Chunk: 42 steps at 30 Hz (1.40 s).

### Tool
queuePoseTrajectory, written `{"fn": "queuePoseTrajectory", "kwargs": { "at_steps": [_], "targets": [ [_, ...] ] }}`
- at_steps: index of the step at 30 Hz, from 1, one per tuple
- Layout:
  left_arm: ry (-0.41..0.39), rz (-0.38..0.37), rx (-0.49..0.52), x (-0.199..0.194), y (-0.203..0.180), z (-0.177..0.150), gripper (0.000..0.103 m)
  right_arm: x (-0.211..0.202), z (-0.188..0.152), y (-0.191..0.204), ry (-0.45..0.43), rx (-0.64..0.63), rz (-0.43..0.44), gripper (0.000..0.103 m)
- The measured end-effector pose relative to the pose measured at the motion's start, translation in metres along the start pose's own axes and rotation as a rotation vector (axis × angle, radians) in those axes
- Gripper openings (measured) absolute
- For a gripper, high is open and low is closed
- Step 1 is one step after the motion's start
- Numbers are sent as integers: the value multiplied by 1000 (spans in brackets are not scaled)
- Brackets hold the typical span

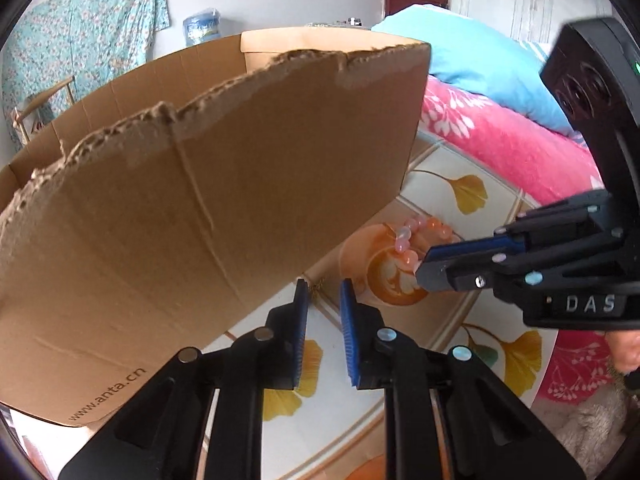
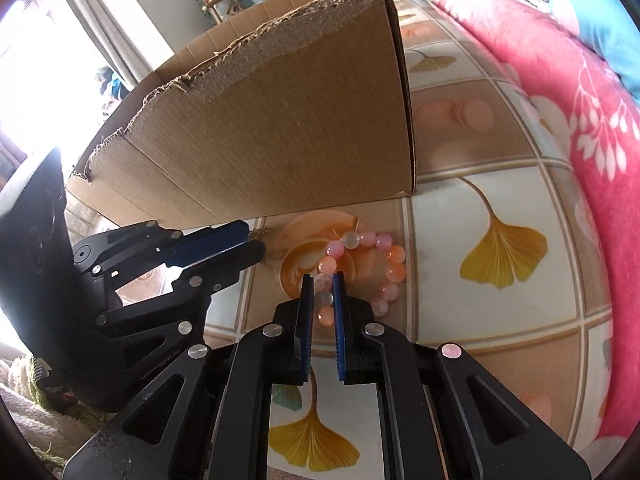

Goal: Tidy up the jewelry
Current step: 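Move the right tool to the pink-orange bead bracelet and close on it, then lift the bead bracelet with the right tool toward the box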

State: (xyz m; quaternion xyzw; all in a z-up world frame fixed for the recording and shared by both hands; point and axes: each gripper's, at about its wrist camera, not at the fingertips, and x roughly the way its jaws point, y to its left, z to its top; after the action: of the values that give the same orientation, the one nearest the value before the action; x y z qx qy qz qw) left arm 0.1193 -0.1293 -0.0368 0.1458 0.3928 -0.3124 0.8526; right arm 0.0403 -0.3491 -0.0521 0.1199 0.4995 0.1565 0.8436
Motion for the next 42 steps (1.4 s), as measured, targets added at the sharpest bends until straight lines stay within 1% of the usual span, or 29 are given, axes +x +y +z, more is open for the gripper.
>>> {"fn": "queuePoseTrajectory", "kwargs": {
  "at_steps": [1, 3, 5, 7, 8, 9, 11, 15, 21, 24, 28, 31, 34, 36, 37, 42],
  "targets": [
    [1, 0, -10, 2, 1, 1, 16, 1, 1, -4, -2, 2, 2, 8],
    [1, 5, -16, 2, 1, 1, 16, 5, 4, -1, -6, 6, 6, 8],
    [1, 17, -14, 3, 0, 1, 16, 1, 4, 0, -8, 6, 13, 8],
    [0, 33, -11, 2, -2, 0, 10, 0, 1, -5, -11, 6, 19, 8],
    [0, 35, -14, 2, -1, 0, 4, 0, 0, -6, -13, 7, 22, 8],
    [-1, 39, -19, 2, -1, 0, 2, -1, -1, -9, -14, 6, 23, 8],
    [-4, 32, -31, 1, 1, -1, 1, 0, -2, -11, -15, 6, 22, 8],
    [-8, 57, -16, -6, 0, -9, 1, -2, -4, -9, -8, 1, 24, 8],
    [10, 69, -54, -27, 9, -30, 1, -4, -7, 1, 15, -19, 34, 8],
    [21, 76, -82, -37, 14, -42, 1, -3, -8, 9, 18, -34, 44, 11],
    [18, 92, -110, -48, 19, -55, 1, 3, -7, 15, 19, -54, 45, 22],
    [10, 94, -139, -52, 23, -60, 1, 6, -3, 25, 26, -83, 24, 24],
    [0, 85, -154, -54, 25, -63, 1, 9, 0, 38, 23, -131, -39, 23],
    [-6, 76, -161, -54, 27, -63, 1, 12, 0, 45, 16, -162, -106, 15],
    [-9, 69, -166, -55, 29, -65, 1, 13, 0, 48, 13, -169, -128, 7],
    [-24, 19, -206, -64, 37, -67, 1, 1, 2, 43, -25, -100, -103, 7]
  ]
}}
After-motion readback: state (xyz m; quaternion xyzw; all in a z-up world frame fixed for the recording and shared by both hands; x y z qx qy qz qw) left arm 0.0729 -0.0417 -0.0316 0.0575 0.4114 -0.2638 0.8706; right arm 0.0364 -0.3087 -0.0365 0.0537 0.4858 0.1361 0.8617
